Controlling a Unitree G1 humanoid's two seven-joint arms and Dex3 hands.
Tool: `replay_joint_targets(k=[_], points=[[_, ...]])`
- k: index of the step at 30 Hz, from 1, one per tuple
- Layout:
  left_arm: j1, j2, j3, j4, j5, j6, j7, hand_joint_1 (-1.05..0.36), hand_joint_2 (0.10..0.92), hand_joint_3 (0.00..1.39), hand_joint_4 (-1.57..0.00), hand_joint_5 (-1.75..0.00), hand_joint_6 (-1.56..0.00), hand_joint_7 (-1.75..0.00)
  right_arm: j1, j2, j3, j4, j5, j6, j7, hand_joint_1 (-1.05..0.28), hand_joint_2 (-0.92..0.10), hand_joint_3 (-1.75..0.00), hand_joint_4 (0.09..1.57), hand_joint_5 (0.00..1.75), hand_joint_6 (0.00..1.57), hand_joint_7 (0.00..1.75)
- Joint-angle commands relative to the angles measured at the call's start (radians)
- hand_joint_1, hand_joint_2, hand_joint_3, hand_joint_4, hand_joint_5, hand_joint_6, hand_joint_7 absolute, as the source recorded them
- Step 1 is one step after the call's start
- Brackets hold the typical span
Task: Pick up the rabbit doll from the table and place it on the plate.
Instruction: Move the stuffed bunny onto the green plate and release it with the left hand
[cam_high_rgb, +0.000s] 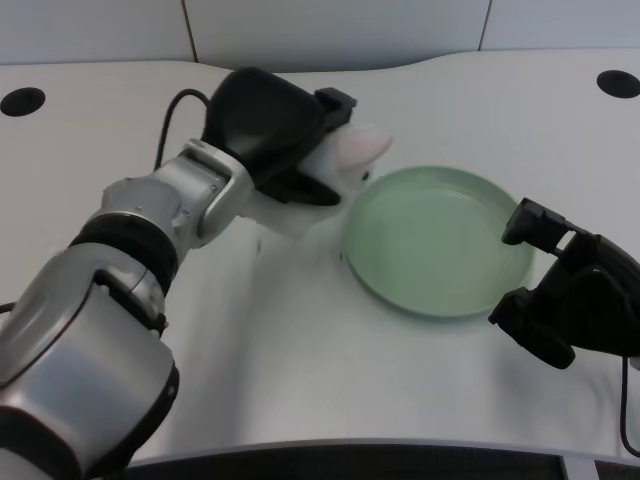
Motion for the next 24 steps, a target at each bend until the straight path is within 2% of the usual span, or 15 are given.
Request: replay_joint_targets(k=[1,3,5,8,12,15,18,23,24], points=[[-0.023,-0.038,-0.018,-0.006,0.005,-0.018,0.017,-0.75,0.921,0.52,-0.90,-1.75,-0.59,-1.74,0.000,-0.003,-0.007,-0.011,0.016,-0.001,0.004,-0.59,-0.88,-0.01,1.14,1.75,0.96,1.43],[-0.021,-0.066,-0.014,-0.008,-0.008,-0.026,0.008,-0.73,0.921,0.49,-0.86,-1.75,-0.64,-1.62,-0.003,-0.001,-0.006,-0.010,0.016,0.008,0.000,-0.59,-0.88,-0.01,1.13,1.75,1.00,1.30],[-0.014,-0.089,-0.012,-0.008,-0.017,-0.039,0.006,-0.72,0.921,0.46,-0.86,-1.75,-0.68,-1.57,-0.005,0.003,-0.005,-0.011,0.017,0.009,-0.003,-0.60,-0.88,0.00,1.13,1.75,1.02,1.26],[0.003,-0.129,-0.031,-0.008,-0.006,-0.047,0.002,-0.69,0.921,0.45,-0.87,-1.75,-0.69,-1.56,-0.007,0.013,-0.005,-0.016,0.021,0.008,-0.006,-0.59,-0.88,0.00,1.13,1.75,1.05,1.16],[0.019,-0.156,-0.058,-0.006,0.008,-0.050,0.010,-0.68,0.921,0.44,-0.91,-1.75,-0.69,-1.60,-0.006,0.019,0.001,-0.023,0.024,0.015,-0.002,-0.59,-0.87,0.00,1.12,1.75,1.09,1.02],[0.028,-0.174,-0.083,-0.003,0.019,-0.035,-0.012,-0.68,0.921,0.46,-0.92,-1.75,-0.65,-1.69,0.000,0.029,0.004,-0.036,0.024,0.015,-0.010,-0.60,-0.86,0.00,1.13,1.75,1.12,1.00],[0.031,-0.182,-0.095,-0.002,0.026,-0.030,-0.013,-0.67,0.921,0.46,-0.93,-1.75,-0.63,-1.74,0.003,0.034,0.006,-0.045,0.026,0.018,-0.010,-0.61,-0.86,0.00,1.14,1.75,1.13,1.02],[0.022,-0.193,-0.156,0.001,0.077,0.027,0.017,-0.68,0.921,0.50,-0.93,-1.75,-0.60,-1.75,0.007,0.044,0.002,-0.055,0.030,0.005,-0.008,-0.62,-0.86,0.00,1.14,1.75,1.11,1.03],[0.021,-0.197,-0.169,0.002,0.090,0.046,0.023,-0.68,0.921,0.52,-0.89,-1.75,-0.58,-1.75,0.008,0.046,0.000,-0.058,0.032,-0.001,-0.005,-0.63,-0.86,0.00,1.13,1.75,1.10,1.03]])
